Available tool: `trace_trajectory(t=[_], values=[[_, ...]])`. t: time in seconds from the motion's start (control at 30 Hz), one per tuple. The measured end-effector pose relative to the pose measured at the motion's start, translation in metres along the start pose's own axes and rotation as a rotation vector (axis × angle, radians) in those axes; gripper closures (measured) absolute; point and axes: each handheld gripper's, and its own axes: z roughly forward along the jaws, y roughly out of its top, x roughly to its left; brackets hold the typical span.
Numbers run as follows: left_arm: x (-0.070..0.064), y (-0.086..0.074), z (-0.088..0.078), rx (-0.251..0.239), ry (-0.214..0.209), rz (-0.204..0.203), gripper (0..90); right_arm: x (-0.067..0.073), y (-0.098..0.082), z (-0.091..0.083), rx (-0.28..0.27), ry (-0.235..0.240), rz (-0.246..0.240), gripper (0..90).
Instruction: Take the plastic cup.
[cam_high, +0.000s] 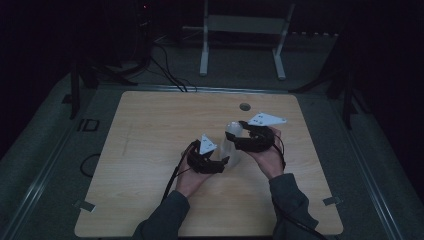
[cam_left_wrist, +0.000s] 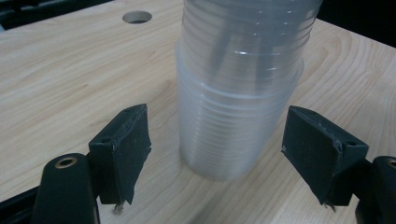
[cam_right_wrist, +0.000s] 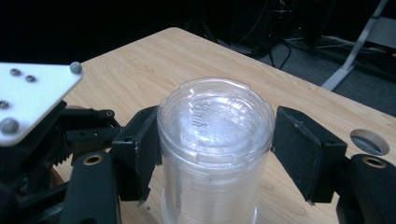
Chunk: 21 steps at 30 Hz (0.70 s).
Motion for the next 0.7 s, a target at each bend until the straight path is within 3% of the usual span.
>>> trace_trajectory(t=[0.23,0.7], values=[[-0.006,0.004,0.007,-0.023,-0.001,0.019,21.3,0.001,0.002,0.004,-0.004,0.009,0.001,38.9],[-0.008,0.009,0.025,-0.059,0.009,0.008,18.9,0.002,0.001,0.004,-0.017,0.026,0.021,39.4]])
